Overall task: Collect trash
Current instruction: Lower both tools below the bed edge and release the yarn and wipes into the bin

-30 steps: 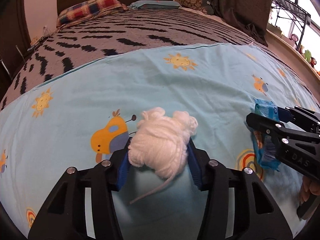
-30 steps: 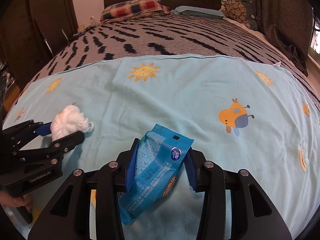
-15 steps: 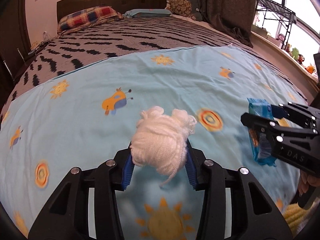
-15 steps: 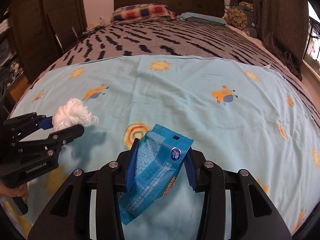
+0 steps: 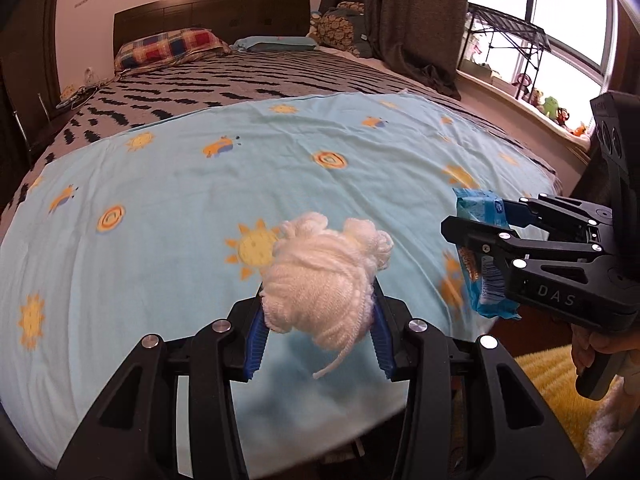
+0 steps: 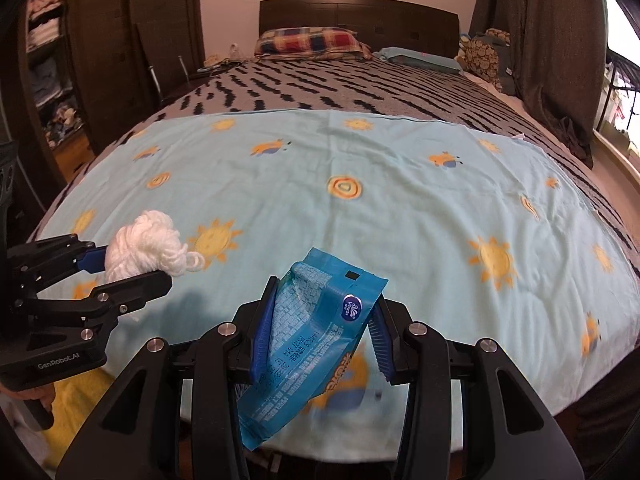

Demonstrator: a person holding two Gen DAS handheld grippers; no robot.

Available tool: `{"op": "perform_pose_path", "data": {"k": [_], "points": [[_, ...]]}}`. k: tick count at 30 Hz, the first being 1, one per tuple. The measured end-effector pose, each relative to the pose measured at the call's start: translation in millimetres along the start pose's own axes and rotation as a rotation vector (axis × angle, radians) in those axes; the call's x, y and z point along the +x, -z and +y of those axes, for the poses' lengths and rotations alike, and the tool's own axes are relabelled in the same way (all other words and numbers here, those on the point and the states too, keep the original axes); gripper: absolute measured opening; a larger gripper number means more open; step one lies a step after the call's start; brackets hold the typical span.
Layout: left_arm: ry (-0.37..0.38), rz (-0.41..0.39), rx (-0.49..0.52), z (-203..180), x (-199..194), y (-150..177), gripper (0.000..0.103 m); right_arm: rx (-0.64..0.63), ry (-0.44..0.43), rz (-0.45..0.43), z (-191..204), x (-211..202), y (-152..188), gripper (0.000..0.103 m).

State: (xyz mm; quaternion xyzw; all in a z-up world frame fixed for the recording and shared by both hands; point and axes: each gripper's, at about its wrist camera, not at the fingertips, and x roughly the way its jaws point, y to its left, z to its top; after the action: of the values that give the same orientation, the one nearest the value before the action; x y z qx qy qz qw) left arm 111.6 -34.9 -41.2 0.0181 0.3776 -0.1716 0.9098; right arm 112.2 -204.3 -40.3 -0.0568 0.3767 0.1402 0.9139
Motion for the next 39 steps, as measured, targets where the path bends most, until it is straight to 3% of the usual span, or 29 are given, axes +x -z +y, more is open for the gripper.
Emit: {"op": "perform_pose_path", "data": {"k": [10, 25, 31, 39], "points": [[0.038, 0.065, -0.005, -26, 0, 78, 0.042, 0.004, -0.021, 0.046, 21, -18, 73, 0.043], [0.059, 0.308, -0.038, -30, 56, 191, 0.042, 0.111, -0.047, 0.242, 31, 43, 175, 0.043], [0.046, 0.373, -0.070, -22, 80, 209, 0.042, 0.147, -0.047, 0.300, 33, 72, 200, 0.043], [0.069, 0.413, -0.091, -15, 98, 209, 0.045, 0.183, -0.060, 0.337, 34, 91, 211, 0.046]]}}
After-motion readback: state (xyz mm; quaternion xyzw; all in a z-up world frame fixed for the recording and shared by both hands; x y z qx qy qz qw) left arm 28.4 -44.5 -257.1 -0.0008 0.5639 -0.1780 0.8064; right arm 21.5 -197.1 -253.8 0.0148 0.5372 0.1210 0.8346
